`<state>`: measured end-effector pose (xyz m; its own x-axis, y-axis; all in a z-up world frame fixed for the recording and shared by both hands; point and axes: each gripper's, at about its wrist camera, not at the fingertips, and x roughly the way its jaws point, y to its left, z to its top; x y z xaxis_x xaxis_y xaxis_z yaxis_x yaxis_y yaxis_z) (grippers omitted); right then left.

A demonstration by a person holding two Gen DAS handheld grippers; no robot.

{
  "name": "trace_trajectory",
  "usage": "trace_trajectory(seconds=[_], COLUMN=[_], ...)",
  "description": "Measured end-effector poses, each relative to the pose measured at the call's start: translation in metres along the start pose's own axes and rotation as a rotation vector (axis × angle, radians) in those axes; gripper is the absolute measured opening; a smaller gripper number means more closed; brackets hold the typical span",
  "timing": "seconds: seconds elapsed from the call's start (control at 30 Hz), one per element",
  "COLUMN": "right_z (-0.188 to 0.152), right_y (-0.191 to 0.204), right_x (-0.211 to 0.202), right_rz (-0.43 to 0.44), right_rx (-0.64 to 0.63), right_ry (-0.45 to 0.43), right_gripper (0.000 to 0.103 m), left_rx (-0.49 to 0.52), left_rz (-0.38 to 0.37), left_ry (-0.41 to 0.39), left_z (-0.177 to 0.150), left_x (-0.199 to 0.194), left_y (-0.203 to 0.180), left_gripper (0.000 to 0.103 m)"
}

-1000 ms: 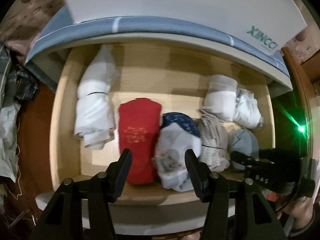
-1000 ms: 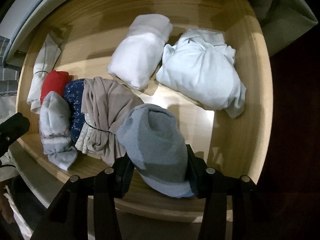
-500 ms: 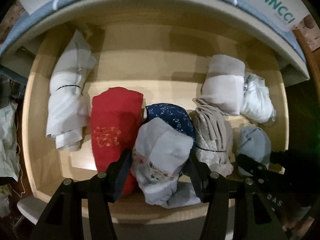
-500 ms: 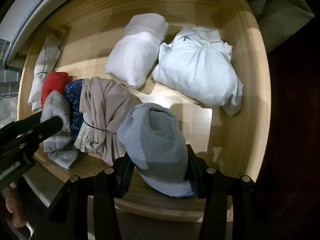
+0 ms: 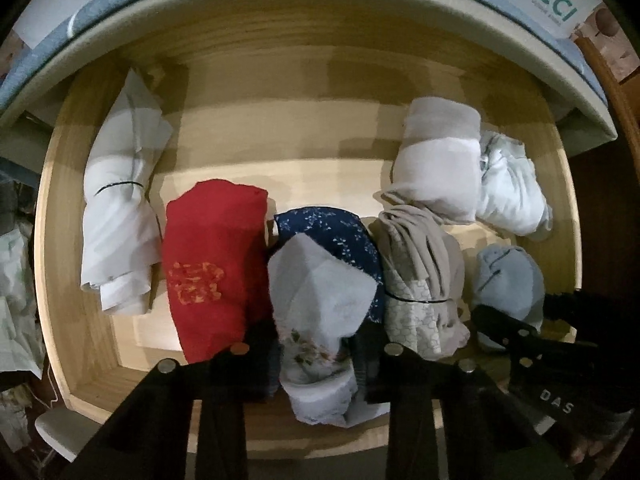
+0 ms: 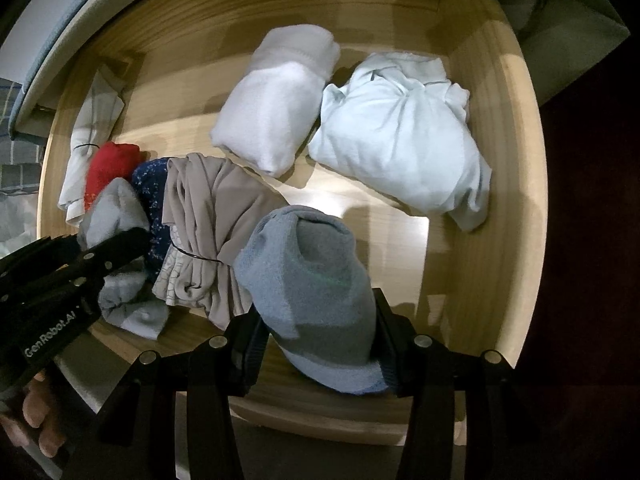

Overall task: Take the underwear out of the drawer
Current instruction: 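Grasp the white floral-print sock in the drawer with the left tool, then carry the white floral sock into the white box with the left tool and release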

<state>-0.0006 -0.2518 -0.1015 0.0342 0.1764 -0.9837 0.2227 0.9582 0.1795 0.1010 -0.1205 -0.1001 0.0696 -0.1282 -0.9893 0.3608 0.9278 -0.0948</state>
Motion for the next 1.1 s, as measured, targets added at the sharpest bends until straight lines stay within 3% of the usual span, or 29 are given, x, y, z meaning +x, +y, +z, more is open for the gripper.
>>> trace_trajectory(seconds=[0.3, 0.63, 0.87, 1.1], right_z=[0.001, 0.002, 0.002, 0.003], right_y=[0.001, 0.002, 0.004, 0.005], right_x=[0.002, 0.005, 0.007, 0.008], right_rz=[0.001, -0.001, -0.003, -0.005], right_rx=[0.0, -0.002, -0.003, -0.004], right_ry=[0.0, 0.002, 0.003, 0.004], right_gripper=[0.045, 0.045, 0.045, 0.045], left_rx=[0.039, 0.049, 0.065, 0.059], left_rz=[-0.003, -0.004, 0.003, 0.058], left_ry=[-0.075, -0.195, -0.349, -0.576], left_z=[-0.002, 0.0, 0.002, 0.021], left_x=[-0.037, -0.105, -0.174, -0.265], left_y=[-0.006, 0.011, 0.021, 0.036], left_gripper=[0.026, 0.026, 0.026, 0.026])
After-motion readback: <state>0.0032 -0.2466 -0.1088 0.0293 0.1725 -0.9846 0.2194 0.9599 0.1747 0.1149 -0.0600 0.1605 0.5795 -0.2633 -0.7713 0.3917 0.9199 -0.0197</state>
